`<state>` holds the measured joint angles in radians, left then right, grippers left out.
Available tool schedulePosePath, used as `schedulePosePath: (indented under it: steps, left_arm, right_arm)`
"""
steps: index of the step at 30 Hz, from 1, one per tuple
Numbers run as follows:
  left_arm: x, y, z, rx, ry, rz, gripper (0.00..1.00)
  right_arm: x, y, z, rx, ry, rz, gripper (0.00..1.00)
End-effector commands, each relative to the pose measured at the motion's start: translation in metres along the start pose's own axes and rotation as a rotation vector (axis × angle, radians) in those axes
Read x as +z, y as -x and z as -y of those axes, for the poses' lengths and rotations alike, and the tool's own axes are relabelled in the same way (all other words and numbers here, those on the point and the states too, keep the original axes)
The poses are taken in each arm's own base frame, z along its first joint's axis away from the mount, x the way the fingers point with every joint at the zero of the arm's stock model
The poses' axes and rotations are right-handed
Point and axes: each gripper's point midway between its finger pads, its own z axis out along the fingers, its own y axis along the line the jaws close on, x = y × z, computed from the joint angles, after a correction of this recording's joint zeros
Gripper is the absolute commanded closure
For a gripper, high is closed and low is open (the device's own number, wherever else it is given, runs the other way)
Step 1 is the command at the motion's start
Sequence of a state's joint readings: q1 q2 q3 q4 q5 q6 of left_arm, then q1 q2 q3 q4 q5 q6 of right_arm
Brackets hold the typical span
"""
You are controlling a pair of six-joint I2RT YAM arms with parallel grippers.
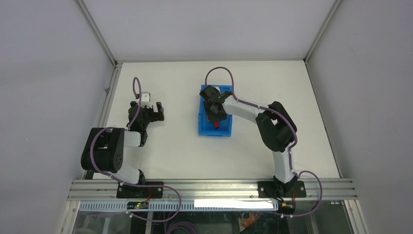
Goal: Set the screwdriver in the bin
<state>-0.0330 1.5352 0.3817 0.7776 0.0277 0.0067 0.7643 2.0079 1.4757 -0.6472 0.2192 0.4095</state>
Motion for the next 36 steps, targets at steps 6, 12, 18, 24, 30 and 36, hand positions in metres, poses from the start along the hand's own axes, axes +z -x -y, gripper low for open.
schedulePosePath:
  steps: [6,12,18,24,30,36]
  left_arm:
    - [-0.001,0.018,0.005,-0.017,-0.014,0.056,0.01]
    - [-0.001,0.017,0.005,-0.016,-0.014,0.056,0.01]
    - [-0.001,0.017,0.005,-0.016,-0.014,0.055,0.01]
    - [-0.001,0.017,0.005,-0.017,-0.014,0.056,0.01]
    - [-0.001,0.017,0.005,-0.016,-0.013,0.056,0.01]
    - [-0.001,0.018,0.005,-0.016,-0.015,0.056,0.01]
  right_arm:
    - [-0.101,0.083,-0.001,0.008,0.063,0.297,0.47]
    - [-0.163,0.104,0.03,-0.003,0.014,0.458,0.09]
    - [-0.181,0.088,0.112,0.111,-0.105,0.472,0.01]
    - [-0.199,0.057,0.206,0.292,-0.232,0.473,0.01]
    - [-0.204,0.033,0.244,0.358,-0.312,0.444,0.01]
    - [-0.202,0.026,0.247,0.401,-0.329,0.444,0.01]
